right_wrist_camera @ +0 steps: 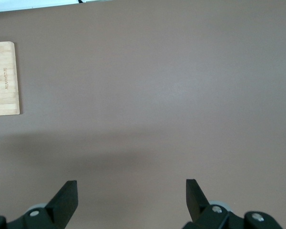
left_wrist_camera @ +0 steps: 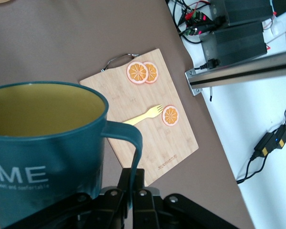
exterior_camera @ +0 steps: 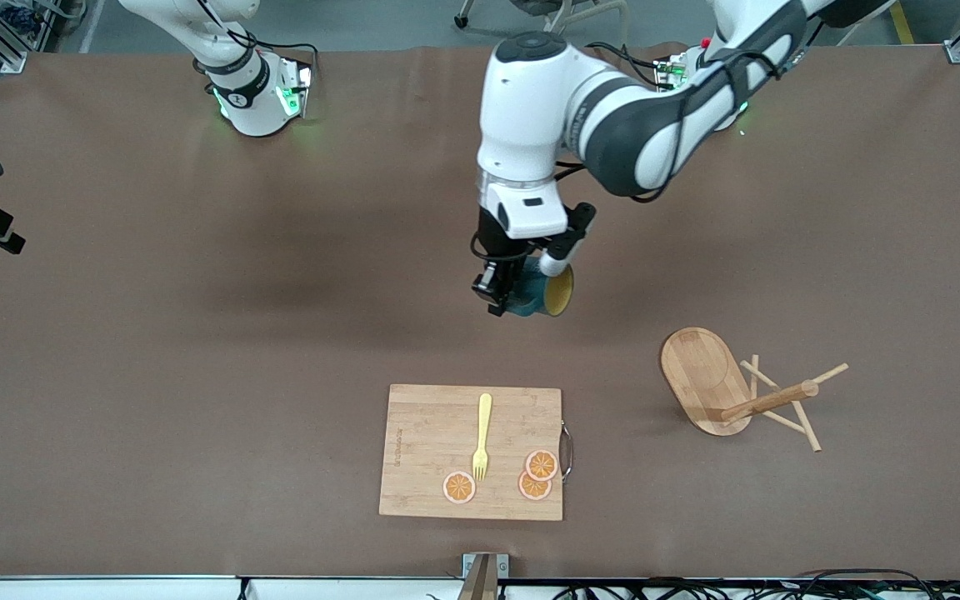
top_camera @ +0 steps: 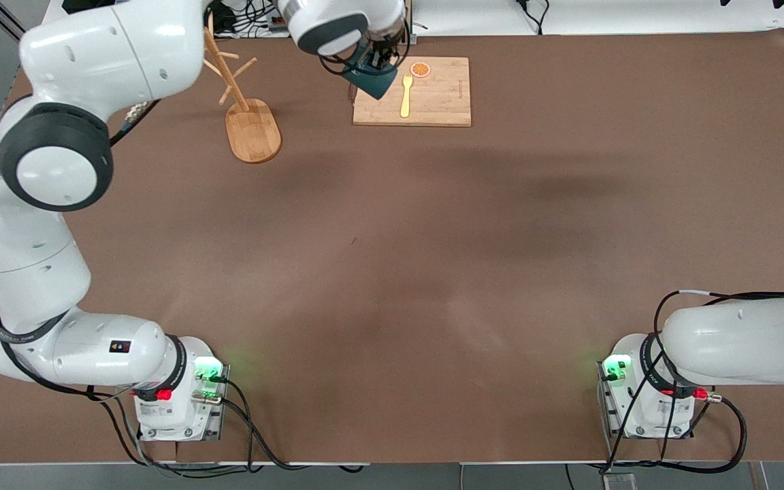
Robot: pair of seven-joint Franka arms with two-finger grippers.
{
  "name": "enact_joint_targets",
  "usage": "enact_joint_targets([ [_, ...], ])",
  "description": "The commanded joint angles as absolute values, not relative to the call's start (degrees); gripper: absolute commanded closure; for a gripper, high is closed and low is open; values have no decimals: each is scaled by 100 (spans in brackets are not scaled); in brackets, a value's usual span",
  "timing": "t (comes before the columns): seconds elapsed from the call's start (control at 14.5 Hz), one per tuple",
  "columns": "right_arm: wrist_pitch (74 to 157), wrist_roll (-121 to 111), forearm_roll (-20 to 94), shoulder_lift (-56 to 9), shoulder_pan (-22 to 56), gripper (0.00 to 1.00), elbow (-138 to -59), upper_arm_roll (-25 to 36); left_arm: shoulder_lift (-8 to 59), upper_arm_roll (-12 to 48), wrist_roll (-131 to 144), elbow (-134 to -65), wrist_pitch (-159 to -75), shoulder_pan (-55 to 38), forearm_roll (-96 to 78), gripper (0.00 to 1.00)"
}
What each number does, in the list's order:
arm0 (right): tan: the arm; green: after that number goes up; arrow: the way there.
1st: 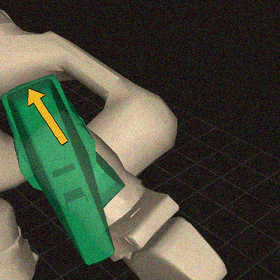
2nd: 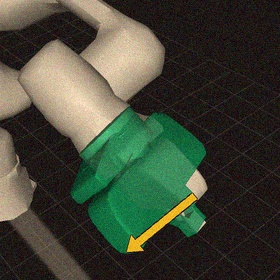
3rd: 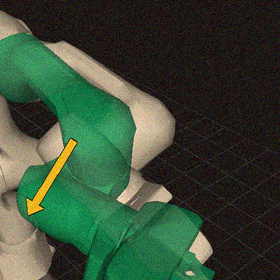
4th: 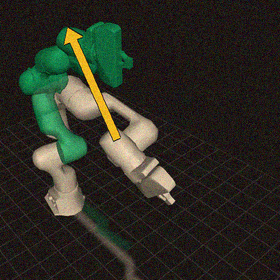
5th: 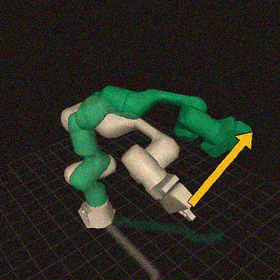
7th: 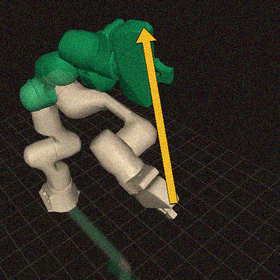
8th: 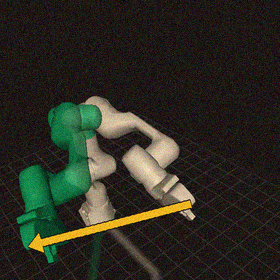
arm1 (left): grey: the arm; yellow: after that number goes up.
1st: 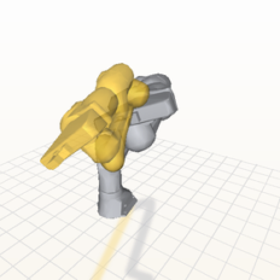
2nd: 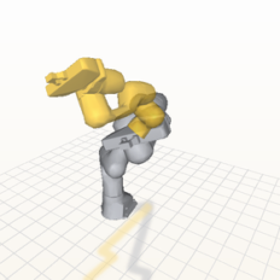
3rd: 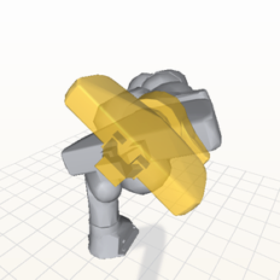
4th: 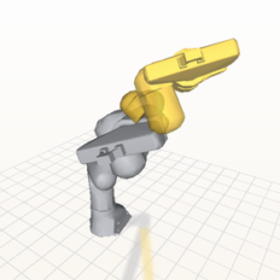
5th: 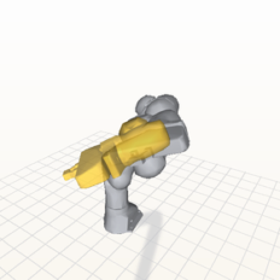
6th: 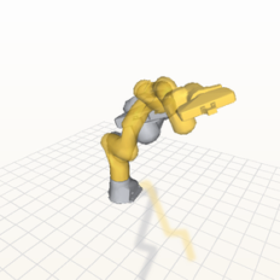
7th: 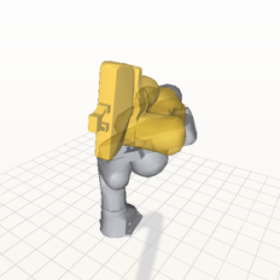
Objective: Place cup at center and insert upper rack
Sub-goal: 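Lift the mug with the left gripper toward the wooden stand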
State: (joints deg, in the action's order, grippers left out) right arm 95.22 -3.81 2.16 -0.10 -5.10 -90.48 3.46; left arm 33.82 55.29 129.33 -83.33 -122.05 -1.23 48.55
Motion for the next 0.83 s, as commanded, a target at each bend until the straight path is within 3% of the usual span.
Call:
enact_joint_targets([
  [0.0,9475,-369,202,26,-545,0,-9035,316,3269,6168,12859,-8481,-12129,683,4536,100],
  [0.76,9510,-360,202,26,-527,0,-9035,316,3349,6846,11893,-8525,-12146,2494,2410,100],
])
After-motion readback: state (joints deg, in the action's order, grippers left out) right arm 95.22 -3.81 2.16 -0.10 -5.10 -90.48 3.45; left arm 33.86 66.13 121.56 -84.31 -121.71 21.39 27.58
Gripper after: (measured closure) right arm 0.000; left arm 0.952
